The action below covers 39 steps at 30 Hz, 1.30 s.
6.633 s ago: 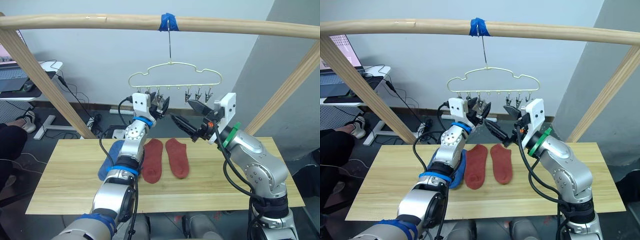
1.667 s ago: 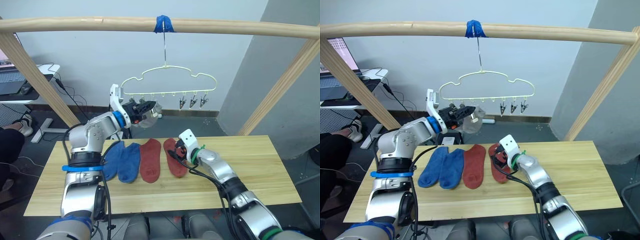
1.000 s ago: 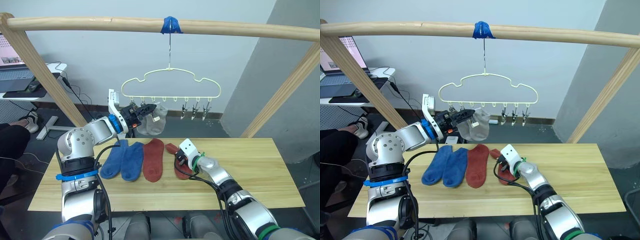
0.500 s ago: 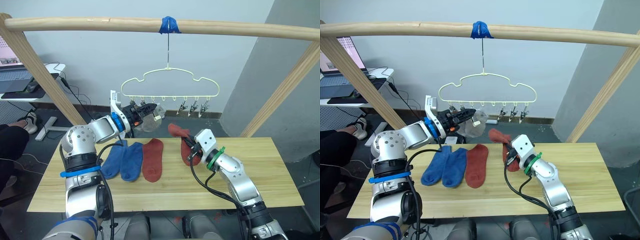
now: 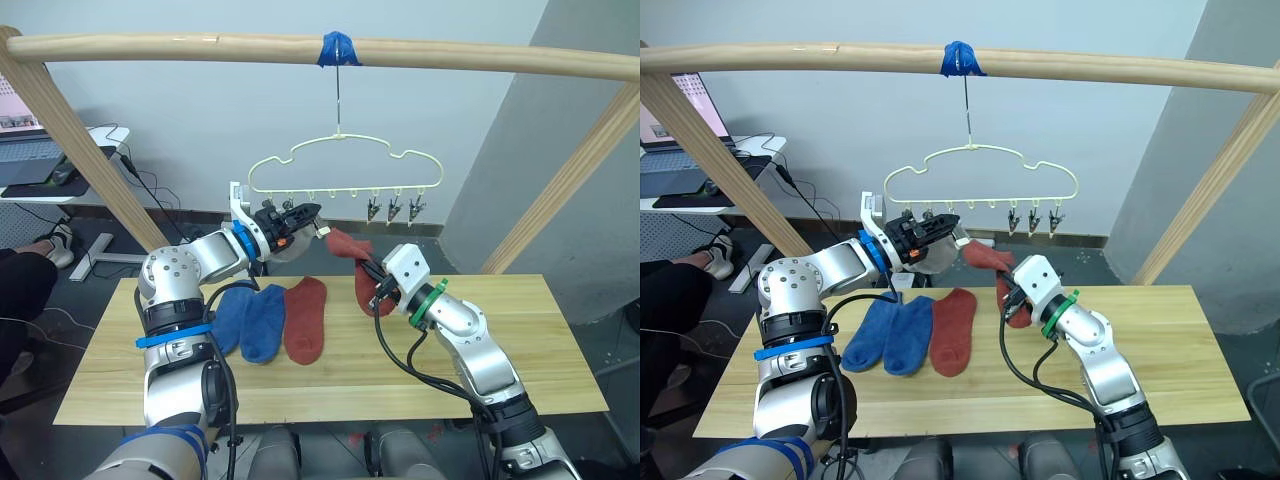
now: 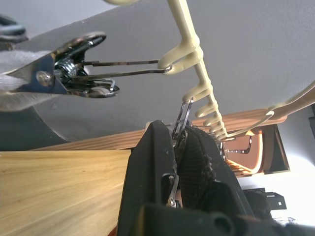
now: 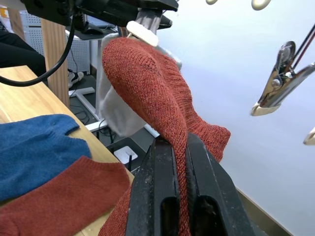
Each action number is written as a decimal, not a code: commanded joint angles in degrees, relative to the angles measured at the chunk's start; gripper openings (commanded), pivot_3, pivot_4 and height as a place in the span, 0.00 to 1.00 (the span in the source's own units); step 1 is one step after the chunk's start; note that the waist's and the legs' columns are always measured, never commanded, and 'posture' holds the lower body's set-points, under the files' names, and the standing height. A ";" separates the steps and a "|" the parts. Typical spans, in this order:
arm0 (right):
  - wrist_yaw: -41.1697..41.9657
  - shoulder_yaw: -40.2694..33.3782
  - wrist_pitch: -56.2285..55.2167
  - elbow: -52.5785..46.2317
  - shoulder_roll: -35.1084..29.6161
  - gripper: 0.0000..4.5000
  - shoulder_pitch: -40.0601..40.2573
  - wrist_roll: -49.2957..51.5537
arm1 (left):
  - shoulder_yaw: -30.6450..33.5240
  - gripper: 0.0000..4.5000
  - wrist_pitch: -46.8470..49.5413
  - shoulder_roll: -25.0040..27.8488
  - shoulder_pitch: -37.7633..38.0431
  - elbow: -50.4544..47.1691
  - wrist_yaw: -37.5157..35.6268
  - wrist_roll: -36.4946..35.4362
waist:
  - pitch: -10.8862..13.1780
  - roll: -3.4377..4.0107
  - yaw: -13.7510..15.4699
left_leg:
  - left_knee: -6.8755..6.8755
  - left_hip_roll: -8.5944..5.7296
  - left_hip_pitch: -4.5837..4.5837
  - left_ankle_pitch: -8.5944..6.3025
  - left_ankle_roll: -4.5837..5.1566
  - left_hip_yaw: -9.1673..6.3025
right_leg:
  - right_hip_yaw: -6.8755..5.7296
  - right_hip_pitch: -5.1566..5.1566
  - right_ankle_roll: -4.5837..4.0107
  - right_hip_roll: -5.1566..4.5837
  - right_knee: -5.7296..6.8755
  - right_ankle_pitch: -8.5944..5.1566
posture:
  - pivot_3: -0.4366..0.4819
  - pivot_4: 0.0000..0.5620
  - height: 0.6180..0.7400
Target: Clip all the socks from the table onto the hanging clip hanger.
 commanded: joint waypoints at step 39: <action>-0.08 -2.59 6.52 4.90 5.82 0.25 -5.45 5.91 | -12.15 1.00 -7.18 14.00 8.59 -16.13 -12.71 6.64 | 0.01 0.02 -0.08 | -0.15 0.03 -0.08 0.00 -0.01 0.00 | -0.01 -0.12 -0.07 -0.01 -0.07 0.03 | 0.46 0.22 1.00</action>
